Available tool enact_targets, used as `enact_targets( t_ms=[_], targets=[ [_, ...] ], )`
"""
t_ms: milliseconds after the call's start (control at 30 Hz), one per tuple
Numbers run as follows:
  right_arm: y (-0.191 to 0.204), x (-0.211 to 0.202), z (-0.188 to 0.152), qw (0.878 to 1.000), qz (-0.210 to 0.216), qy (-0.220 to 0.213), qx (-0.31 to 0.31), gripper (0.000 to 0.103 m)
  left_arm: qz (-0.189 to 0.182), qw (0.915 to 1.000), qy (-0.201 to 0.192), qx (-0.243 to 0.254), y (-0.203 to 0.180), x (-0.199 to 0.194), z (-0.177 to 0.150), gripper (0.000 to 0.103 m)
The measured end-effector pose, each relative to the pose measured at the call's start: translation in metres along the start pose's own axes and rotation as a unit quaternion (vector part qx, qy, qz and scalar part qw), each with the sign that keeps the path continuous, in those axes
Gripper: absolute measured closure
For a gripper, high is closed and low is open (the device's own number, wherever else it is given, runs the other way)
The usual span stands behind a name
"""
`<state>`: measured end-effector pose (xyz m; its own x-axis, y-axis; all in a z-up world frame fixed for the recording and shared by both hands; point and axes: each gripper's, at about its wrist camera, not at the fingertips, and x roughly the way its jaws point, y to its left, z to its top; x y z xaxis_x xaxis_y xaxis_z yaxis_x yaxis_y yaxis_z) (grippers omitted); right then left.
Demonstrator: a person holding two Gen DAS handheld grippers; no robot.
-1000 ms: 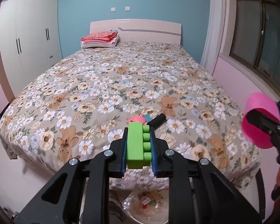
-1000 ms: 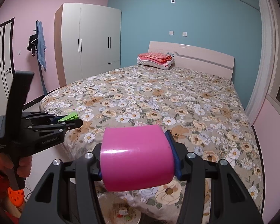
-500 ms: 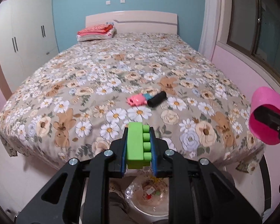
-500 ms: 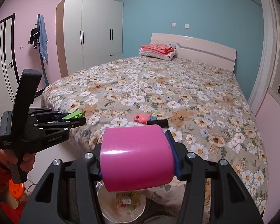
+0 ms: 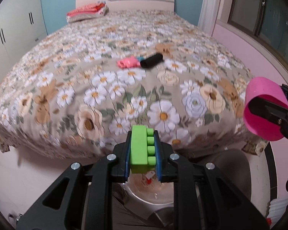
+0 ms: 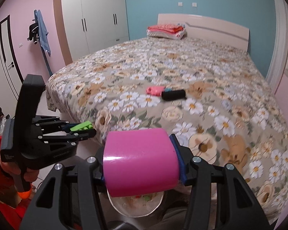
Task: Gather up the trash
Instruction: 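Carry the green block in the left tool while the right tool carries the pink cup to the bin, then open the right tool to drop the pink cup into the bin while the left tool holds the green block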
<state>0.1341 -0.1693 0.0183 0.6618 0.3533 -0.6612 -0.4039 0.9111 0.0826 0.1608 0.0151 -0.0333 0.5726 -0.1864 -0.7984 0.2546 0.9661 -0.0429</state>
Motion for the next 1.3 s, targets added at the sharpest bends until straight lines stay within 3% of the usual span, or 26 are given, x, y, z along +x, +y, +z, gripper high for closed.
enact_targets(
  t_ms=[633,1300],
  targets=[
    [-0.012,0.080,-0.068,0.994,0.015,0.105,0.032,0.048,-0.030,0.9930,0.111,-0.029,0.004,0.096,-0.049,0.082],
    [-0.007,0.164,-0.155,0.976,0.006,0.215,0.022,0.048,-0.045,0.9725,0.222,-0.054,0.001,0.187,-0.107,0.082]
  ],
)
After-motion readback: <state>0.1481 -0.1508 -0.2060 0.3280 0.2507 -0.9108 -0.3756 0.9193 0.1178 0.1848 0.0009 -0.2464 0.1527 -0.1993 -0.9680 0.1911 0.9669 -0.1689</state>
